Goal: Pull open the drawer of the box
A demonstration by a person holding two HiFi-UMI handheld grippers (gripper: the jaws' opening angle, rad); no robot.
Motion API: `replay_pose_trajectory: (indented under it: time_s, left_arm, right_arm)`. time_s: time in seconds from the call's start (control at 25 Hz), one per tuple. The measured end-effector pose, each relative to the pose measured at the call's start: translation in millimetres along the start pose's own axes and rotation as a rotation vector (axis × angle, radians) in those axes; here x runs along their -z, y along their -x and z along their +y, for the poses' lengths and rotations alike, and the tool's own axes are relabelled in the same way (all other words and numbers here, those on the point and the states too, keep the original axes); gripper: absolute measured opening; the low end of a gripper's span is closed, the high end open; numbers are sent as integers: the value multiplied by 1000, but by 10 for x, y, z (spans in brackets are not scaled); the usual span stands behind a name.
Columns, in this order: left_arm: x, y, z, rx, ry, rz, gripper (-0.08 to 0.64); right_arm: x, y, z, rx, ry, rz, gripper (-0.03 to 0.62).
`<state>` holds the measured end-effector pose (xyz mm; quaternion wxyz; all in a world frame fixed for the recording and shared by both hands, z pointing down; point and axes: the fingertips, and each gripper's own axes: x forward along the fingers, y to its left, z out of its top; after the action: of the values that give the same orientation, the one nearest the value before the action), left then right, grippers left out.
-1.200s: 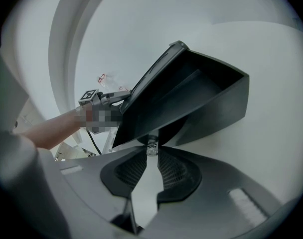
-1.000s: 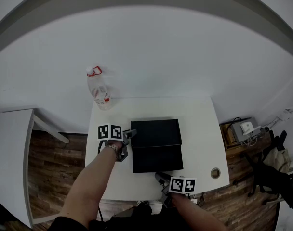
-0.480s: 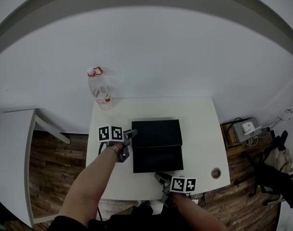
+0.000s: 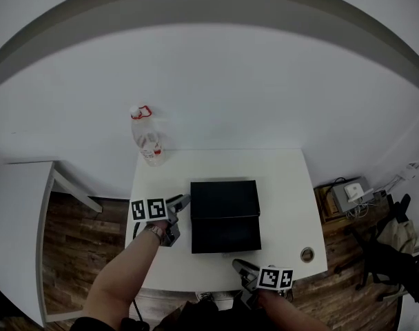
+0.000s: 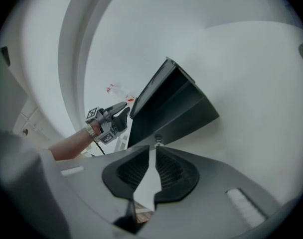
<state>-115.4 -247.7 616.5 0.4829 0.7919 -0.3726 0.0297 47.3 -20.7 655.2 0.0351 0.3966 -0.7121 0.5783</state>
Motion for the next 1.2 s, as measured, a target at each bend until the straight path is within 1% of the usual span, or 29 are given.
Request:
replay_pose_trajectory:
  time_s: [0.04, 0.08, 0.12, 0.24, 0.32, 0.4, 0.48, 0.52, 0.6, 0.72, 0.84, 0.88, 0.96, 1.2]
  left_arm:
    - [-17, 82, -65, 19, -11, -15, 95]
    - [-28, 168, -148, 42, -21, -31, 14]
    - [-29, 257, -252, 69, -31, -46, 2]
    - [70, 538, -674, 185, -62, -59, 2]
    - [238, 737, -989, 274, -88, -48, 2]
    - [487, 917, -1272, 360, -102, -23, 2]
    - [820, 1065, -1503, 438, -78, 14, 2]
    - [984, 1127, -1592, 465, -60, 29, 2]
    - [1268, 1231, -1728, 494, -26, 48, 2]
    - [1554, 1331, -1883, 528, 5, 69, 2]
    - [1728, 1395, -1988, 560, 43, 92, 2]
    - [1771, 1407, -2006, 566, 52, 102, 2]
    - [1803, 1417, -2009, 567, 48, 114, 2]
    - [1765, 1430, -1978, 562, 41, 103, 2]
  right_arm:
    - [-37, 75, 48, -20, -3, -18, 21]
    - [-77, 149, 110, -46, -4, -35, 4]
    - [-116, 221, 187, -75, -3, -51, 3]
    - [-244, 435, 491, -182, 11, -95, 3]
    - [-334, 581, 716, -254, 23, -125, 4]
    - [-410, 709, 946, -320, 36, -160, 5]
    - [-413, 821, 1159, -371, 61, -184, 5]
    - [-381, 868, 1249, -389, 79, -185, 5]
    - [-289, 943, 1395, -410, 127, -174, 5]
    - [-204, 1000, 1520, -415, 208, -157, 5]
    - [-150, 1010, 1583, -425, 229, -150, 5]
    - [-128, 1010, 1602, -429, 229, -150, 5]
    - [-102, 998, 1639, -437, 233, -150, 5]
    - [-24, 973, 1675, -438, 237, -142, 5]
